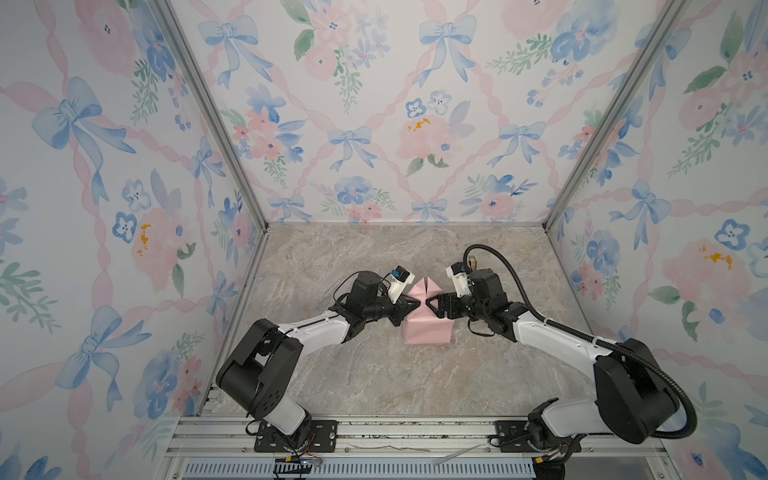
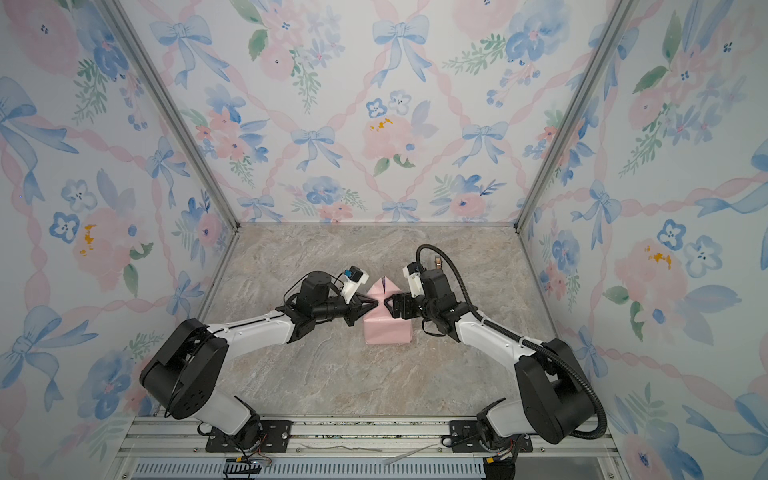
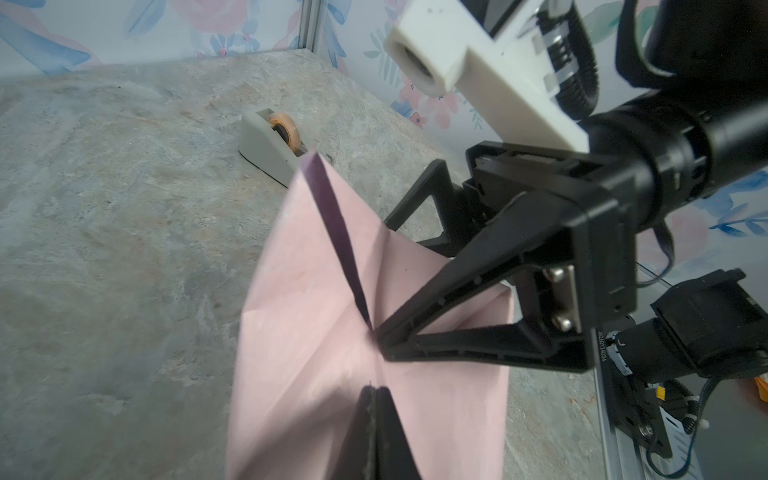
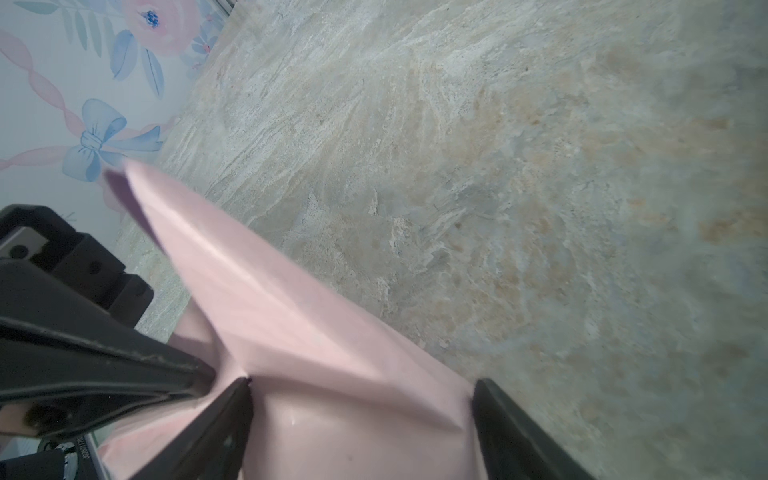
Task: Wrap the gift box in paper
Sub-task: 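Squeeze the paper end's sides together with both grippers into a peak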
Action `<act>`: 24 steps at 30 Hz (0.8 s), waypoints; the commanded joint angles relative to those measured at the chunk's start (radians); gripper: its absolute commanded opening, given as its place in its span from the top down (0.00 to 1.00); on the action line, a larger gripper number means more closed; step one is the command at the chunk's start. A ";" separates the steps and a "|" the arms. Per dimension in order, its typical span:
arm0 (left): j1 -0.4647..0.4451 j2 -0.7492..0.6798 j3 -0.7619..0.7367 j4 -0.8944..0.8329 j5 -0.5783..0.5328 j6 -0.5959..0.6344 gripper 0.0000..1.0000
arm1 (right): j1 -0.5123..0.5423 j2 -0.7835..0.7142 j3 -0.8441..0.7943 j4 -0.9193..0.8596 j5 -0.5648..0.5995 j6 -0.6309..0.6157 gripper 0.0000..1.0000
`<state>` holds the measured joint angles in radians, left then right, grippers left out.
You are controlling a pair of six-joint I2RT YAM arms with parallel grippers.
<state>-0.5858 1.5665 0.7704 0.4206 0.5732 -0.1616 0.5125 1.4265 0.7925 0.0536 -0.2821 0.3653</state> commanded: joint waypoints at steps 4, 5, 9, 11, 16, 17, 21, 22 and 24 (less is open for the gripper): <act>-0.006 -0.022 0.025 -0.110 -0.015 0.009 0.76 | 0.012 0.041 0.021 -0.047 0.029 -0.021 0.17; -0.005 -0.034 0.033 -0.115 -0.018 0.007 0.73 | 0.012 0.042 0.017 -0.049 0.029 -0.022 0.17; 0.008 -0.081 0.072 -0.125 -0.049 -0.005 0.55 | 0.014 0.034 0.008 -0.054 0.036 -0.027 0.17; 0.017 -0.094 0.089 -0.125 -0.072 -0.004 0.47 | 0.014 0.029 0.005 -0.053 0.037 -0.029 0.17; 0.061 -0.055 0.142 -0.125 -0.083 0.014 0.39 | 0.015 0.027 -0.003 -0.042 0.035 -0.026 0.17; 0.066 -0.040 0.153 -0.125 -0.074 0.022 0.38 | 0.015 0.028 -0.004 -0.040 0.036 -0.026 0.18; 0.076 0.042 0.215 -0.125 -0.005 0.048 0.38 | 0.018 0.026 -0.006 -0.036 0.032 -0.025 0.18; 0.076 0.062 0.231 -0.125 0.010 0.054 0.38 | 0.020 0.025 -0.008 -0.034 0.032 -0.025 0.18; 0.076 0.099 0.258 -0.123 0.047 0.063 0.38 | 0.021 0.025 -0.010 -0.033 0.031 -0.025 0.18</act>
<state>-0.5114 1.6203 0.9974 0.3111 0.5507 -0.1337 0.5137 1.4422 0.8047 0.0620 -0.2768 0.3618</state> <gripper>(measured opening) 0.621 0.825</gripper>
